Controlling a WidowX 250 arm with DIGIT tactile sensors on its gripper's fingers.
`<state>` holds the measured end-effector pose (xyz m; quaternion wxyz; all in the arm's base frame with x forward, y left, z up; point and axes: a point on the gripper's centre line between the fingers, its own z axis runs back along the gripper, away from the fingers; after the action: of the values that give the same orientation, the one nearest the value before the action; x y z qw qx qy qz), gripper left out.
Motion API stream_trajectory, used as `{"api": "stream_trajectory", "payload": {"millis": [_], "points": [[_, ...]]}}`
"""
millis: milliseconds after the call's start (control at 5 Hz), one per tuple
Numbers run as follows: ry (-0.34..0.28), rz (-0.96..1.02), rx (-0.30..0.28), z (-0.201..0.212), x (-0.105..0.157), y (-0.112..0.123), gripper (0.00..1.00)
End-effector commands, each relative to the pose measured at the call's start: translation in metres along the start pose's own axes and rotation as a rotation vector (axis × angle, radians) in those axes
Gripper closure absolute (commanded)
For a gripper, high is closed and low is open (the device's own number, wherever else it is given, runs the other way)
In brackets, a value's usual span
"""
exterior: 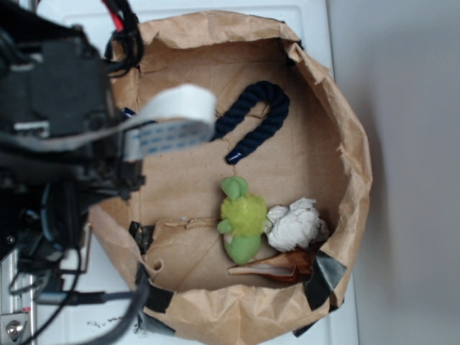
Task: Grab the blue rope.
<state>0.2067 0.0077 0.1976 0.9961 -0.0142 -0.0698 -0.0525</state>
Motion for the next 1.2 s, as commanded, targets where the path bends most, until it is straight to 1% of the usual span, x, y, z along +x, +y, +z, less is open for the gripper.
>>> {"api": "stream_trajectory", "payload": {"millis": [0,800,1000], "points": [[-0.08,-0.021,-0.03,-0.03,0.061,0.037,0.0],[-0.08,-0.021,-0.03,-0.03,0.061,0.037,0.0],[-0.08,-0.012,0.037,-0.073,0.064,0.043,0.0]]}}
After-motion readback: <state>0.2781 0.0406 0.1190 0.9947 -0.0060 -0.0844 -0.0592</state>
